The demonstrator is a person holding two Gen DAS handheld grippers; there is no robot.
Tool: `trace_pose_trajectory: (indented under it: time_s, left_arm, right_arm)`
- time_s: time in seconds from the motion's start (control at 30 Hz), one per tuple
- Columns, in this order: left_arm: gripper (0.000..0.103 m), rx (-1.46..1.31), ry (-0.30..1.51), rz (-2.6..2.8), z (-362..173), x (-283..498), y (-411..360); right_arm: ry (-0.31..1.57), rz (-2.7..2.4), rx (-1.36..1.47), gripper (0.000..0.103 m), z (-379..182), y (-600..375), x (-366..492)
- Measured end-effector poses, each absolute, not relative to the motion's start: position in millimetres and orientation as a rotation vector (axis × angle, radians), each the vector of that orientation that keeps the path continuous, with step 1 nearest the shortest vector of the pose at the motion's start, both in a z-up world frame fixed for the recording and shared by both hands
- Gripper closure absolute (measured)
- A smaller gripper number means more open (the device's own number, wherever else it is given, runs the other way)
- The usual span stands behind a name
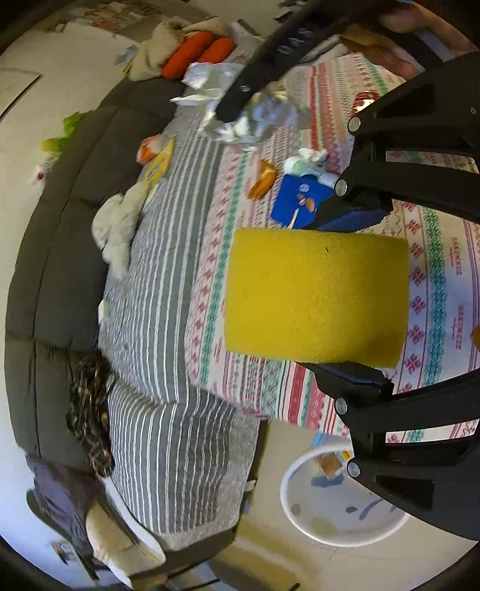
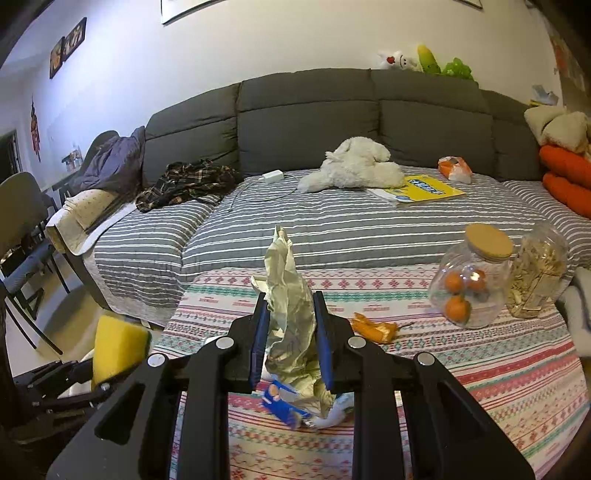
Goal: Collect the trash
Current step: 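Carry the sponge and crumpled paper over the white wastebasket with both tools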
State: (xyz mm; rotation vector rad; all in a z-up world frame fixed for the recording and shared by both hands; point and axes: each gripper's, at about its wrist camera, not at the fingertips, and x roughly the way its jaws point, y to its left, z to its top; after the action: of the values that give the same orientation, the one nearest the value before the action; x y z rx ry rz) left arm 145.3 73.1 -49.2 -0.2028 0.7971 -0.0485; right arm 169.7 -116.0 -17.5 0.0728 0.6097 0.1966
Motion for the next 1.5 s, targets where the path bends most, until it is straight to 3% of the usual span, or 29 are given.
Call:
trace_pose_trajectory:
  time_s: [1.5]
  left_arm:
    - [0.047, -0.384, 0.815, 0.303, -65, 111, 249]
  right_arm:
    - [0.637, 0.481, 0.002, 0.079, -43, 70, 140]
